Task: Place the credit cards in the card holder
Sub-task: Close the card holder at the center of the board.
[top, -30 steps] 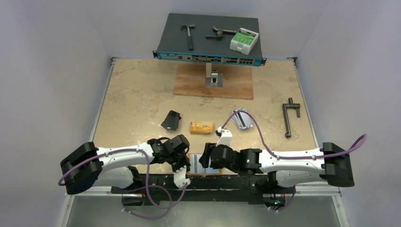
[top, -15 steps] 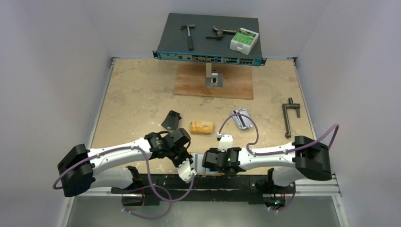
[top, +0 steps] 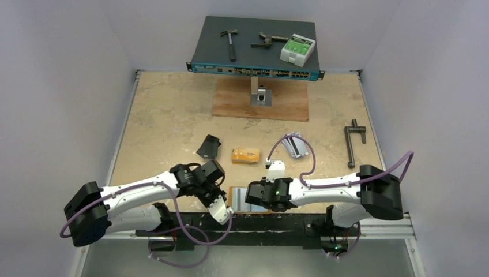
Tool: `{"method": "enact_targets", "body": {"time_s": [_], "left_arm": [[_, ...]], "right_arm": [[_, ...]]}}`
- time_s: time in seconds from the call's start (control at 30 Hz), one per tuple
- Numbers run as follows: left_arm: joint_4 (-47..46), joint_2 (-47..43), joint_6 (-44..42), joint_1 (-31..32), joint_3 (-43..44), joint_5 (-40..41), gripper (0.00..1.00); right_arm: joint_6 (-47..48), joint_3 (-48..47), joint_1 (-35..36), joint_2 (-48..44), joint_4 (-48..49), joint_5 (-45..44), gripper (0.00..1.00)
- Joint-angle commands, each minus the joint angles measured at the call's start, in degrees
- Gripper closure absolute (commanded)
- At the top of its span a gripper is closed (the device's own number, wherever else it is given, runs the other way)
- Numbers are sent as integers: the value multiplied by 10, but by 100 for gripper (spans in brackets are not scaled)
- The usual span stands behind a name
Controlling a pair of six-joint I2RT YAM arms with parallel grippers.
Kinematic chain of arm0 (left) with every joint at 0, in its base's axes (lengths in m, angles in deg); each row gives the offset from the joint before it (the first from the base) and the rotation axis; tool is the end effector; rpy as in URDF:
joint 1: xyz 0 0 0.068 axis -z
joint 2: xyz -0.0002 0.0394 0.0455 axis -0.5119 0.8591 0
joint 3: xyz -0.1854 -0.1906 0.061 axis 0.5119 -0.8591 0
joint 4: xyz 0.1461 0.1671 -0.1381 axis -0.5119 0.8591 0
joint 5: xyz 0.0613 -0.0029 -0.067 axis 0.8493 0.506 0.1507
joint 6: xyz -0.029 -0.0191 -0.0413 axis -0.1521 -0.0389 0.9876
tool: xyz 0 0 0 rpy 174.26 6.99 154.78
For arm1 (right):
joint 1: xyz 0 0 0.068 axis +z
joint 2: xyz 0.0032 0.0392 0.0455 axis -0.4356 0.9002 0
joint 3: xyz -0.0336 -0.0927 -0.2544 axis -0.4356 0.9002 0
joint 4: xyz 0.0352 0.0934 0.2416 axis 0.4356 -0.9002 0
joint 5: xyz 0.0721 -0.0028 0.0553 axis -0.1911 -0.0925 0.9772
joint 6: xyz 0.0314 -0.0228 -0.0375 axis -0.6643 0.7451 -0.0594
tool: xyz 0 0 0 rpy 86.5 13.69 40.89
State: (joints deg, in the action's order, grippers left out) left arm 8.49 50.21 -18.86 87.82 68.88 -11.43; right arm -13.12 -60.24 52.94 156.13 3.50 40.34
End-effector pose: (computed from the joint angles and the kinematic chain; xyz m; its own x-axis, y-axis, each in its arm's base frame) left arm 0.0917 -0.1571 0.1839 0.6856 0.6599 -0.3074 0.7273 -0.6395 0.2493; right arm 0.0646 0.2239 0.1758 -0.8229 0.0422 -0.5666 0.0161 0.9986 0.0511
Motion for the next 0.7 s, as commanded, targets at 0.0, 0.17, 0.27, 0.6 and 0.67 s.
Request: {"method": "enact_targets", "body": {"time_s": [0.0, 0.17, 0.27, 0.6, 0.67], "left_arm": [[-29, 4, -15, -2, -22, 2, 86], [-70, 17, -22, -1, -28, -9, 87], [-80, 17, -19, 3, -24, -37, 87], [-141, 31, -84, 11, -99, -72, 89], [-157, 31, -88, 11, -99, -85, 90]], "right_arm": [[-19, -17, 2, 22, -31, -15, 74], [-53, -8, 3, 33, -63, -25, 88], [-77, 21, 2, 24, -48, -13, 96], [-91, 51, 4, 10, -18, 1, 100], [-89, 52, 5, 1, -12, -1, 100]]}}
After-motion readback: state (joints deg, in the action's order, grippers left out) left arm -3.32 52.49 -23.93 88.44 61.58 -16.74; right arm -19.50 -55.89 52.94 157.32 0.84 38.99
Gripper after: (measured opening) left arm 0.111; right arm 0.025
